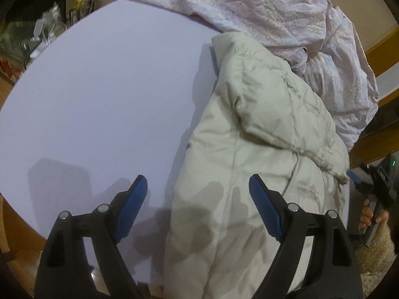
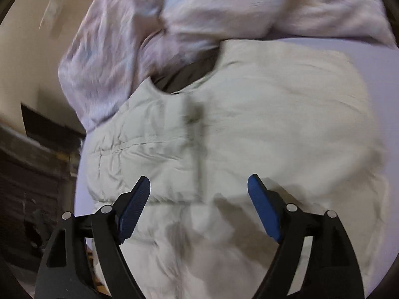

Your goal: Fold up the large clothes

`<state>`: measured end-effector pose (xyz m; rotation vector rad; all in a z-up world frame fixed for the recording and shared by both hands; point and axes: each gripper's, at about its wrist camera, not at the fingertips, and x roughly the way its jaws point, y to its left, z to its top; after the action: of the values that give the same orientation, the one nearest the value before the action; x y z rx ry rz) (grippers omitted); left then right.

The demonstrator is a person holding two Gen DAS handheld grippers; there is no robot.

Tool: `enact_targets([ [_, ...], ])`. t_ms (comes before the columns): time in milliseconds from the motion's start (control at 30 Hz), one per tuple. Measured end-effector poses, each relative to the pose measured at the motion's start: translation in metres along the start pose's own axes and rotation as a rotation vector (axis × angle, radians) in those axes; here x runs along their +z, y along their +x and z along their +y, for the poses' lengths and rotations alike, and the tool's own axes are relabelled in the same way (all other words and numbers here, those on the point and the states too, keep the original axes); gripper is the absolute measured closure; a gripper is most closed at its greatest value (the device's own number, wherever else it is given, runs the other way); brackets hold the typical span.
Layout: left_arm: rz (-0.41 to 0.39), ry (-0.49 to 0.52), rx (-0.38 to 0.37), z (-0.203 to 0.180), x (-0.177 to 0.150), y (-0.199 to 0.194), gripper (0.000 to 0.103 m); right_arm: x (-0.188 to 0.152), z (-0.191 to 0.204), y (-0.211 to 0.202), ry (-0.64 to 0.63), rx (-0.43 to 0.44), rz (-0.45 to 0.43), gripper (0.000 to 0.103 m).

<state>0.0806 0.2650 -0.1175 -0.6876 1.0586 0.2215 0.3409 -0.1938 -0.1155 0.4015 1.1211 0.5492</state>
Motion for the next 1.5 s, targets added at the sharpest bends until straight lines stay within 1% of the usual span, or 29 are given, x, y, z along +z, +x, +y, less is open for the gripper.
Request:
enact_targets([
  [33, 0.007, -0.004, -0.013, 0.004, -0.004, -0.001, 0.020, -0.003, -0.014, -0.009, 0.036, -0.007, -0.004, 0.021],
  [100, 0.018, -0.014, -0.033, 0.009, -0.011, -0.003, 0.020, -0.018, -0.056, -0.037, 0.129, -0.019, -0.017, 0.021],
  [167, 0.028, -0.032, -0.052, 0.014, -0.019, -0.005, 0.020, -0.032, -0.093, -0.055, 0.213, -0.034, -0.016, 0.021],
  [200, 0.032, -0.043, -0.057, 0.016, -0.024, -0.005, 0.020, -0.041, -0.112, -0.062, 0.257, -0.049, -0.008, 0.021],
  [300, 0.055, -0.072, -0.072, 0.020, -0.037, -0.004, 0.021, -0.070, -0.149, -0.073, 0.345, -0.056, 0.027, 0.021],
  [433, 0.076, -0.085, -0.075, 0.018, -0.056, -0.002, 0.021, -0.100, -0.182, -0.074, 0.412, -0.028, 0.077, 0.023],
  [533, 0.088, -0.096, -0.081, 0.017, -0.068, 0.000, 0.021, -0.117, -0.193, -0.073, 0.434, 0.015, 0.112, 0.026],
  [667, 0.086, -0.114, -0.092, 0.015, -0.085, -0.001, 0.023, -0.133, -0.197, -0.066, 0.430, 0.077, 0.164, 0.032],
  [733, 0.075, -0.122, -0.099, 0.014, -0.093, -0.003, 0.025, -0.138, -0.199, -0.068, 0.423, 0.114, 0.168, 0.034],
  [800, 0.061, -0.134, -0.106, 0.014, -0.099, -0.005, 0.029, -0.143, -0.200, -0.067, 0.431, 0.158, 0.180, 0.037],
  [900, 0.040, -0.169, -0.120, 0.015, -0.107, -0.006, 0.039, -0.152, -0.199, -0.067, 0.427, 0.197, 0.191, 0.041],
  [933, 0.040, -0.179, -0.127, 0.015, -0.108, -0.006, 0.045, -0.155, -0.199, -0.066, 0.427, 0.207, 0.194, 0.045],
  [967, 0.043, -0.192, -0.138, 0.015, -0.111, -0.005, 0.052, -0.157, -0.197, -0.066, 0.424, 0.221, 0.196, 0.050],
  [1000, 0.042, -0.195, -0.142, 0.015, -0.111, -0.006, 0.056, -0.157, -0.194, -0.066, 0.414, 0.236, 0.194, 0.055],
  [1033, 0.037, -0.191, -0.141, 0.014, -0.112, -0.007, 0.065, -0.157, -0.190, -0.066, 0.405, 0.243, 0.188, 0.069],
  [1067, 0.028, -0.183, -0.143, 0.011, -0.112, -0.010, 0.075, -0.155, -0.186, -0.068, 0.396, 0.258, 0.174, 0.079],
  [1133, 0.007, -0.172, -0.156, 0.007, -0.110, -0.018, 0.085, -0.151, -0.182, -0.078, 0.387, 0.300, 0.127, 0.086],
  [1167, -0.014, -0.160, -0.163, 0.003, -0.107, -0.025, 0.088, -0.147, -0.179, -0.085, 0.381, 0.319, 0.096, 0.088],
  [1233, -0.049, -0.138, -0.175, -0.005, -0.100, -0.037, 0.090, -0.137, -0.171, -0.099, 0.360, 0.350, 0.032, 0.090],
  [1367, -0.132, -0.089, -0.215, -0.024, -0.076, -0.062, 0.091, -0.107, -0.145, -0.123, 0.286, 0.377, -0.088, 0.092],
  [1500, -0.225, -0.040, -0.260, -0.047, -0.041, -0.085, 0.091, -0.069, -0.110, -0.140, 0.217, 0.343, -0.194, 0.092],
])
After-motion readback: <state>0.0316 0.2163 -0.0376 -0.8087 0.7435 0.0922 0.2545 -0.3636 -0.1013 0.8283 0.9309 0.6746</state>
